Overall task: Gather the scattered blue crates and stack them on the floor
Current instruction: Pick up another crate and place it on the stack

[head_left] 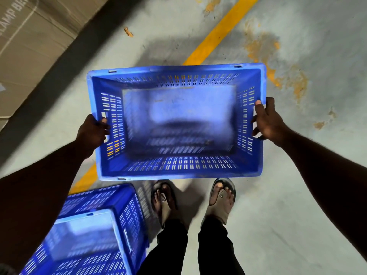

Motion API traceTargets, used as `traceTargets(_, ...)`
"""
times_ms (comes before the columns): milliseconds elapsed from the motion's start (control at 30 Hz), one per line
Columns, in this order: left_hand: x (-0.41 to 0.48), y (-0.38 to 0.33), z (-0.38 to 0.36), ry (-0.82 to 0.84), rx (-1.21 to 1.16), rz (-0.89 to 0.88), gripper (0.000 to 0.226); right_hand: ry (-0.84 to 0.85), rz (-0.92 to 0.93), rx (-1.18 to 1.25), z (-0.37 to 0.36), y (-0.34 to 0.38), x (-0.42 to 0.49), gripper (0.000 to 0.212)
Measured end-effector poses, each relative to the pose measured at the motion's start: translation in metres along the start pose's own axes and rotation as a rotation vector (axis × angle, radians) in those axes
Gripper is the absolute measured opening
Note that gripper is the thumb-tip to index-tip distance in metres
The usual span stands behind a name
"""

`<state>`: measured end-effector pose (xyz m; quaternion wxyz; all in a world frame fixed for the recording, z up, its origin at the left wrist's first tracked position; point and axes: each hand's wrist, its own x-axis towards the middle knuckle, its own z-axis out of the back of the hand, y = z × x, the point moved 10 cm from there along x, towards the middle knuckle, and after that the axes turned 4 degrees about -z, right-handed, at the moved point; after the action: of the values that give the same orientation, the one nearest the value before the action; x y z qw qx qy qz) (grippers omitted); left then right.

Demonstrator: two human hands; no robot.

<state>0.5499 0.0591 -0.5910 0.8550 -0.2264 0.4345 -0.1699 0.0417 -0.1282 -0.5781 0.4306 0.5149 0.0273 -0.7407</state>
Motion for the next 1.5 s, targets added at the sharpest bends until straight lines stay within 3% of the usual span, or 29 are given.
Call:
traceTargets(300, -0.002, -0.007, 0.014, -0.062, 0.052, -0.050, 0.020, 0.126, -0.008, 0.101, -0.003, 0.000, -0.011, 0.026)
traceTargets(600, -0.055, -0.042, 0.038, -0.082, 0.092, -0.063, 0.023, 0.014, -0.021, 0.146, 0.044, -0.002, -0.070, 0.025)
traceTargets(767, -0.109, -0.074, 0.051, -0.043, 0.131, -0.097, 0.019, -0.018, -0.040, 0.175, 0.086, -0.003, -0.132, 0.031)
traceTargets(1067, -0.207, -0.150, 0.082, 0.033, 0.188, -0.125, 0.040, -0.112, -0.070, 0.231, 0.187, -0.010, -0.266, 0.031)
traceTargets(1500, -0.405, -0.283, 0.054, 0.106, 0.301, -0.276, 0.042, -0.246, -0.129, 0.290, 0.341, -0.079, -0.466, 0.032)
